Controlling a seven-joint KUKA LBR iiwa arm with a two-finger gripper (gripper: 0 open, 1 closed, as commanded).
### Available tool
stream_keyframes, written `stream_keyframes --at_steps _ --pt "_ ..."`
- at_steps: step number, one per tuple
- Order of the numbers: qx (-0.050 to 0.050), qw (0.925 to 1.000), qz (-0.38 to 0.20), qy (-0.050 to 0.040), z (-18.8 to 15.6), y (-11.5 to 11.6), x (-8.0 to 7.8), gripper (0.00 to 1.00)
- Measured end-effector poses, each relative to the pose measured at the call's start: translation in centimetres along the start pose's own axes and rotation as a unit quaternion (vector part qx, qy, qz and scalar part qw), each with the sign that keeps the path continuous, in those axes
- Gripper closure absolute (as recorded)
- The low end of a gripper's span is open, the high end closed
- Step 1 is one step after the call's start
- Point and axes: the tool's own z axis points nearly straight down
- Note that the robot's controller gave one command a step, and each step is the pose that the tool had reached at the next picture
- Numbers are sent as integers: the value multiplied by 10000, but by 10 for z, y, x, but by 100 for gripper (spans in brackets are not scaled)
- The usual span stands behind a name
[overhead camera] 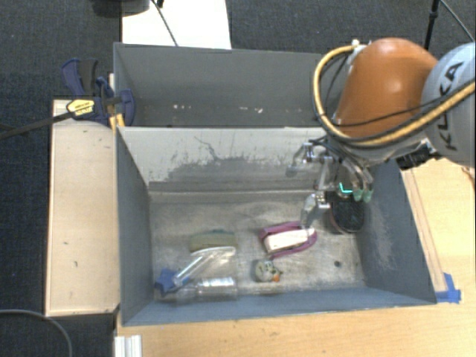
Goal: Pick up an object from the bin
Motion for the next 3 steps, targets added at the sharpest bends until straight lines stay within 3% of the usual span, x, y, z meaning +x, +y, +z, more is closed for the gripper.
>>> stream_keyframes --at_steps 1,2,3 --pt "-1 10000 41 22 121 1 67 0" --pt "-2 9999 -115 -53 145 -5 53 0" --pt "-2 9999 -106 -35 147 -6 54 100"
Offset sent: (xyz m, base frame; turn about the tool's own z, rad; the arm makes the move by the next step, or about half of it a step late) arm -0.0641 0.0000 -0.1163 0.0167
